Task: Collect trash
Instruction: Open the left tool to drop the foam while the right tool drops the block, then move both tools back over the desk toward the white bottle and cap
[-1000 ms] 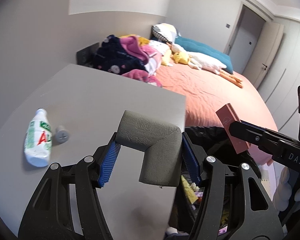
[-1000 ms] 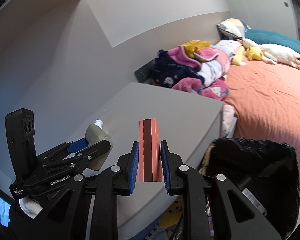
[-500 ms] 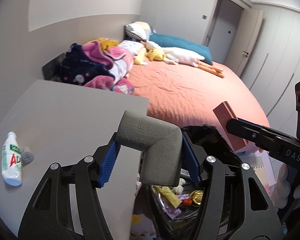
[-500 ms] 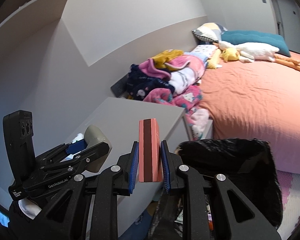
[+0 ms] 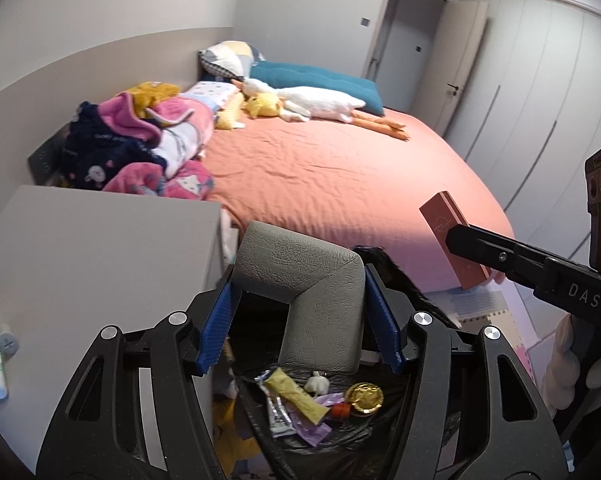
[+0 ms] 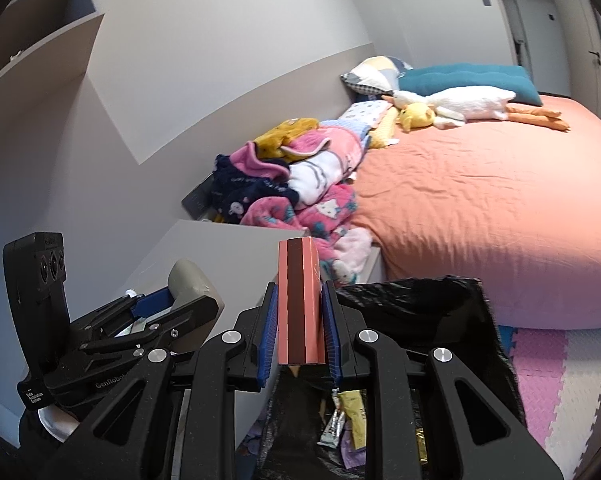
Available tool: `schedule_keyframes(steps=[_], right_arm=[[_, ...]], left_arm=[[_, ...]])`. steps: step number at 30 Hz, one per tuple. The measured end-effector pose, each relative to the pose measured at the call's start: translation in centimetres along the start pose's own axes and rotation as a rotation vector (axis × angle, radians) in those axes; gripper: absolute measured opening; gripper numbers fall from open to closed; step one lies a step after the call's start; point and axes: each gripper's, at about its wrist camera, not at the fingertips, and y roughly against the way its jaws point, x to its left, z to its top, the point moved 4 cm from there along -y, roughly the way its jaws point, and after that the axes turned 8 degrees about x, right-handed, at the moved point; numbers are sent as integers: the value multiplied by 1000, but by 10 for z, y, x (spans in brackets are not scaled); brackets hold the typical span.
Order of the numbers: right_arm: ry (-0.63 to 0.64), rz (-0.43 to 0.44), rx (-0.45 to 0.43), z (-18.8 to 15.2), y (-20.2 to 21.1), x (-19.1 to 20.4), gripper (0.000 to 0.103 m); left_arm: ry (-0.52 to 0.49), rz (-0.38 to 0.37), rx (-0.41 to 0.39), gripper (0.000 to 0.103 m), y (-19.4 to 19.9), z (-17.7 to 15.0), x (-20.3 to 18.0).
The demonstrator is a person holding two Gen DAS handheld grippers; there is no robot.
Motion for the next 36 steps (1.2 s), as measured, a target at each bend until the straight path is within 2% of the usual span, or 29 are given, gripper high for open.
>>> schedule_keyframes(steps=[6, 7, 8, 11, 14, 22, 36], right_arm=[[-38, -26, -14, -1, 11, -21, 23], [-51, -25, -18, -1, 12, -24, 24], [-70, -22, -20, 0, 14, -28, 32], [-120, -48, -62, 2, 23, -39, 64], [-139, -93, -97, 4, 32, -45, 78], [-134, -81, -103, 5, 32, -47, 79], [-70, -29, -74, 10, 11, -15, 79]], left_arm=[[-28, -50, 27, 60, -14, 1, -20], [-32, -62, 45, 72, -18, 0, -22], [-33, -69, 74, 97, -23, -1, -25], [-23, -57, 124, 96, -33, -4, -30], [-25, -60, 134, 96, -38, -5, -33], [-34, -42, 86, 96, -29, -2, -31], [10, 5, 52, 96, -9, -9, -5]])
